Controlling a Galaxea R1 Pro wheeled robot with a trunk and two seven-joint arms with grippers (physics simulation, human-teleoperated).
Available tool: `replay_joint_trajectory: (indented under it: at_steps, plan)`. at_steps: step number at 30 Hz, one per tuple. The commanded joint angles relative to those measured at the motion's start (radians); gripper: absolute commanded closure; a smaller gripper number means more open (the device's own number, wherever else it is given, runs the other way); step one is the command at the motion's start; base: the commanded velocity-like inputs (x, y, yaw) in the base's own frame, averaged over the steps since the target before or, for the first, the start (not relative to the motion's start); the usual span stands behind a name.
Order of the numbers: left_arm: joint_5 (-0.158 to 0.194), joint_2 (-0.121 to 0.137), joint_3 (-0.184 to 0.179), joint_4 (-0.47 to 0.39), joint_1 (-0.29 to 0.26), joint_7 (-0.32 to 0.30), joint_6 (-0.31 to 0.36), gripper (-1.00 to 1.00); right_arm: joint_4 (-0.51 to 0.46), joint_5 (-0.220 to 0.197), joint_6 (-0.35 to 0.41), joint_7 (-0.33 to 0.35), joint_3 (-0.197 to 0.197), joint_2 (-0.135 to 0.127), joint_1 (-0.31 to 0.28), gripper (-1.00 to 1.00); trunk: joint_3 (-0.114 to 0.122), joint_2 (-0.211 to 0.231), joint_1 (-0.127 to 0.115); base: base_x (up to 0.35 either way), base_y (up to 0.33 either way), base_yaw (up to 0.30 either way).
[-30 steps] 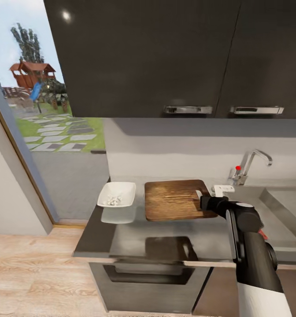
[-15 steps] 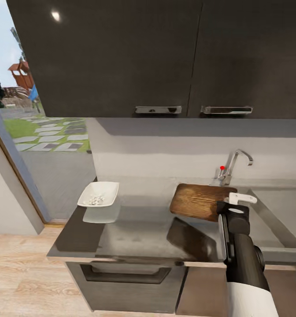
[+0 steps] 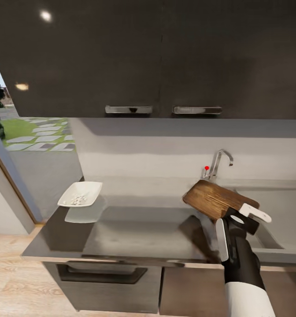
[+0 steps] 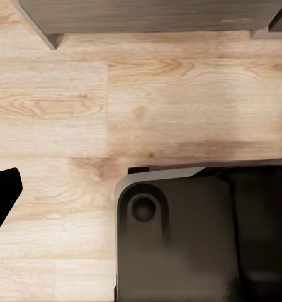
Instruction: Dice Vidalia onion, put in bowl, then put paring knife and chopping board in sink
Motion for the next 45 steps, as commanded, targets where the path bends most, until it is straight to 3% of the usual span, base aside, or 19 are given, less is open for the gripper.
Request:
replay_joint_trajectory:
  at_steps: [1,3,7,9,12,14,16,20,23,30,33,39,45]
  plan:
    - [0.009,0.002,-0.008,-0.002,0.000,0.009,-0.002,-1.00,0.010,-0.025,-0.023,-0.026,-0.001,0.001,-0.001,1.00,-0.002,-0.002,0.001,0.000,-0.319,0.000]
    - [0.009,0.002,-0.008,-0.002,0.000,0.009,-0.002,-1.00,0.031,-0.065,-0.062,-0.077,-0.001,0.001,-0.001,1.00,-0.002,-0.002,0.001,0.000,-0.319,0.000]
    - [0.009,0.002,-0.008,-0.008,0.000,0.009,-0.002,-1.00,0.070,-0.198,-0.190,-0.234,0.002,0.001,-0.001,1.00,-0.002,-0.002,0.001,0.000,-0.256,0.000]
    - [0.009,0.003,-0.008,-0.009,0.000,0.009,-0.002,-1.00,0.094,-0.214,-0.221,-0.249,0.003,0.001,-0.001,1.00,-0.002,-0.002,0.001,0.000,-0.076,0.000]
    - [0.009,0.004,-0.008,-0.015,0.000,0.009,-0.002,-1.00,0.103,-0.223,-0.229,-0.326,0.014,0.001,-0.004,1.00,-0.002,-0.002,0.001,0.000,-0.014,0.000]
    - [0.009,0.005,-0.008,-0.018,0.000,0.009,-0.002,-1.00,0.098,-0.227,-0.226,-0.486,0.089,0.001,-0.024,1.00,-0.002,-0.002,0.001,0.000,-0.003,0.000]
    - [0.009,0.005,-0.008,-0.019,0.000,0.009,-0.002,-1.00,0.096,-0.234,-0.226,-0.560,0.125,0.001,-0.047,1.00,-0.002,-0.002,0.001,0.000,-0.001,0.000]
    - [0.009,0.005,-0.008,-0.019,0.000,0.009,-0.002,-1.00,0.103,-0.342,-0.223,-0.678,0.151,0.001,-0.142,1.00,-0.002,-0.002,0.001,0.000,0.000,0.000]
    - [0.009,0.005,-0.008,-0.020,0.000,0.009,-0.002,-1.00,0.116,-0.398,-0.229,-0.756,0.162,0.001,-0.163,1.00,-0.002,-0.002,0.001,0.000,0.000,0.000]
    - [0.010,0.005,-0.008,-0.020,0.000,0.009,-0.002,-1.00,0.172,-0.419,-0.300,-0.784,0.170,0.001,-0.168,1.00,-0.002,-0.002,0.001,0.013,0.000,0.000]
    - [0.010,0.005,-0.008,-0.020,0.000,0.009,-0.002,-1.00,0.173,-0.427,-0.306,-0.784,0.168,0.001,-0.168,1.00,-0.002,-0.002,0.001,0.144,0.031,0.000]
    - [0.010,0.005,-0.008,-0.021,0.000,0.009,-0.002,-1.00,0.174,-0.487,-0.310,-0.786,0.166,0.001,-0.168,1.00,-0.002,-0.002,0.001,0.243,0.124,0.000]
    - [0.010,0.005,-0.008,-0.022,0.000,0.009,-0.002,-1.00,0.175,-0.494,-0.316,-0.794,0.158,0.001,-0.167,1.00,-0.010,-0.002,0.001,0.100,0.052,0.000]
